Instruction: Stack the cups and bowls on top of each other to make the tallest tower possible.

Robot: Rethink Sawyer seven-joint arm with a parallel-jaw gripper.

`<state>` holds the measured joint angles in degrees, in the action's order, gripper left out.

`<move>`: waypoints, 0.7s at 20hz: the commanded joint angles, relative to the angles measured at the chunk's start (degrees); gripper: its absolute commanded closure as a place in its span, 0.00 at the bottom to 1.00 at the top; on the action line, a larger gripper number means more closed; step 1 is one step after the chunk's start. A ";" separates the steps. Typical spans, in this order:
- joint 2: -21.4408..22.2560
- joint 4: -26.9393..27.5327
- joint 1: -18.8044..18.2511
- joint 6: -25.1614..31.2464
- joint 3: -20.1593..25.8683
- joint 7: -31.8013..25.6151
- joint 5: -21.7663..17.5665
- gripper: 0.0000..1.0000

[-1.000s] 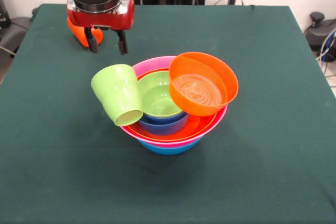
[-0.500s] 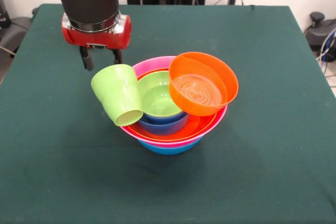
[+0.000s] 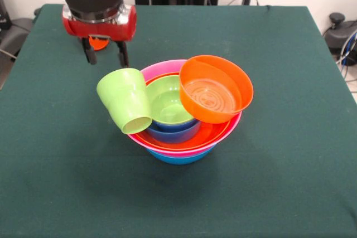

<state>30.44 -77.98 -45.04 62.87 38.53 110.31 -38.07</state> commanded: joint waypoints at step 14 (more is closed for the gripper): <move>7.04 -17.44 -3.21 -9.94 -1.10 -5.28 -1.34 0.00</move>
<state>36.97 -87.40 -48.84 57.96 38.49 110.31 -38.07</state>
